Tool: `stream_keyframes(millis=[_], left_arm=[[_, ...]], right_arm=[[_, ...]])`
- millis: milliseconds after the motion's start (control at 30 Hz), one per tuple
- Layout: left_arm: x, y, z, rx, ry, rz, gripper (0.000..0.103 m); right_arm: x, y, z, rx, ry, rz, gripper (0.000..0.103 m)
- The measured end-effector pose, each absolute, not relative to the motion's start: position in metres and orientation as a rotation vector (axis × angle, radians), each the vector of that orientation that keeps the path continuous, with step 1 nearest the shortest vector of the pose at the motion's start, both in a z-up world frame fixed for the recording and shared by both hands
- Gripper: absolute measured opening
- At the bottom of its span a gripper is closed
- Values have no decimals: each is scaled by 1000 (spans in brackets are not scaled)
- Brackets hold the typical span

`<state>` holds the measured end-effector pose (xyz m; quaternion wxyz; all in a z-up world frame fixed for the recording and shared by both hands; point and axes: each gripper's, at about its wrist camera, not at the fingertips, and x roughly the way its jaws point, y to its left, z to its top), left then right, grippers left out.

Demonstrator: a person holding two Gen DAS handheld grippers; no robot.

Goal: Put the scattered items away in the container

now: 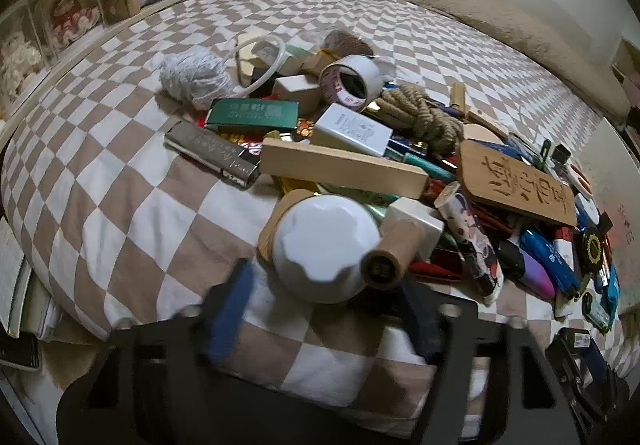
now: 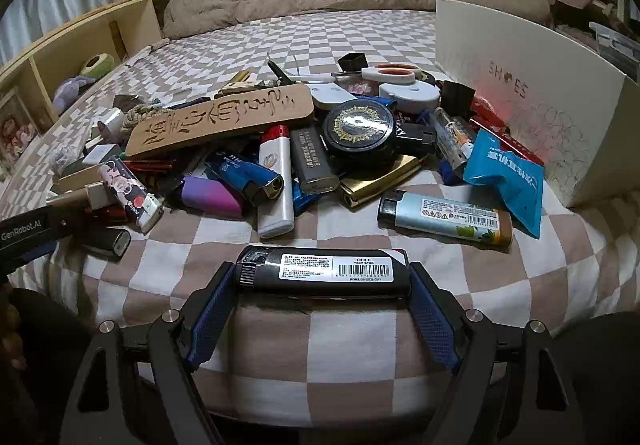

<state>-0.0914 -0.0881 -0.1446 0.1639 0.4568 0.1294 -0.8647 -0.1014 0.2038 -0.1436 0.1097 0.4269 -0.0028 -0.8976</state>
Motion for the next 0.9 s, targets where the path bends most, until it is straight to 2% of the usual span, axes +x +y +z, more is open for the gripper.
stream_keyframes(millis=[233,367,667,900], left_arm=[[-89,-86,-143,1284,365,-2488,52],[-84,-85,-140,1267,373,-2500,51],[-73,-79,-136,1222,434,-2539,48],[-64,-79,-132,1202,472,-2556,48]], right_arm=[[-101,205,-143,1245,-15,-2629,84],[-99,202,-142,1235,19,-2628,84],[-97,208,-134,1196,-73,-2586,83],[-91,202,-127,1134,-60,-2569,83]])
